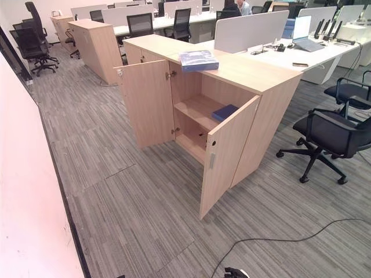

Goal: Put the empty folder in the office cabinet

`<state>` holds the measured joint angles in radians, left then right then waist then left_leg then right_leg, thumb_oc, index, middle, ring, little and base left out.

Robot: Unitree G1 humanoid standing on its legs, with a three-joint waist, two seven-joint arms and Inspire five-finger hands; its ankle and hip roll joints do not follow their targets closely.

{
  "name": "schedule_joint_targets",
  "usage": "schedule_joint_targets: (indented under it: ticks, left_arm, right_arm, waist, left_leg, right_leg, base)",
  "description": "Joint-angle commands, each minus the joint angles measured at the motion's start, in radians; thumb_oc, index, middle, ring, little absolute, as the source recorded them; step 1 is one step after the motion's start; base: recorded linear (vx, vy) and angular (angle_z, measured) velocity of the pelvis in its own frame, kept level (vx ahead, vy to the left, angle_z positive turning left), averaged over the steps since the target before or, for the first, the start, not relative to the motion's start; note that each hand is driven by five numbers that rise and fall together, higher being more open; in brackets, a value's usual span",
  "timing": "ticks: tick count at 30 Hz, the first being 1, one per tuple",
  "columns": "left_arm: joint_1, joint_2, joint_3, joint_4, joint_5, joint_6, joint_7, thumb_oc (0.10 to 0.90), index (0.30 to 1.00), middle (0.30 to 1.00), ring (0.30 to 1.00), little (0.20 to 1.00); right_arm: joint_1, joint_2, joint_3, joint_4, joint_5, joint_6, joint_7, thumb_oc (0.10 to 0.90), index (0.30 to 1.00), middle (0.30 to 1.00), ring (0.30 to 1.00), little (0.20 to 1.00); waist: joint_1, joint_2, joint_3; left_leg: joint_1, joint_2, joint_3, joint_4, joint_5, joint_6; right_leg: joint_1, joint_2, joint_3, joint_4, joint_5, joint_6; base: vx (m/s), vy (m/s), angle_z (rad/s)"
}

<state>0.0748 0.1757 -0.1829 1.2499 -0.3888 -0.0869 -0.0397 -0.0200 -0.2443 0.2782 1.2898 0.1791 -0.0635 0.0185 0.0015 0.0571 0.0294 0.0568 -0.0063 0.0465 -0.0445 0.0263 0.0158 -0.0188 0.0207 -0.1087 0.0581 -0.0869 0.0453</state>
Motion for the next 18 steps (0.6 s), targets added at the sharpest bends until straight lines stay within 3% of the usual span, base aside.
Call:
schedule_joint_targets:
  ticks: [1, 18]
  left_arm:
    - [-0.039, -0.001, 0.042, 0.026, -0.019, -0.019, -0.019, 0.8, 0.9, 0.9, 0.9, 0.9]
    - [-0.036, 0.001, 0.039, -0.049, -0.036, -0.064, 0.022, 0.8, 0.9, 0.9, 0.9, 0.9]
  right_arm:
    - [0.02, 0.019, 0.066, 0.032, -0.008, 0.014, 0.021, 0.8, 0.9, 0.9, 0.9, 0.9]
    - [0.021, 0.038, 0.078, 0.011, 0.002, 0.0, 0.004, 0.8, 0.9, 0.9, 0.9, 0.9]
  waist:
    - [-0.018, -0.059, -0.012]
    - [-0.008, -0.075, -0.007]
  left_leg:
    - [0.003, -0.048, -0.084, -0.043, -0.036, -0.016]
    - [0.013, -0.048, -0.095, -0.043, -0.042, -0.016]
  right_leg:
    - [0.121, -0.026, -0.008, -0.145, 0.04, 0.025]
    - [0.137, -0.029, -0.02, -0.145, 0.035, 0.026]
  base:
    - [0.0, 0.0, 0.0]
    - [0.01, -0.004, 0.03]
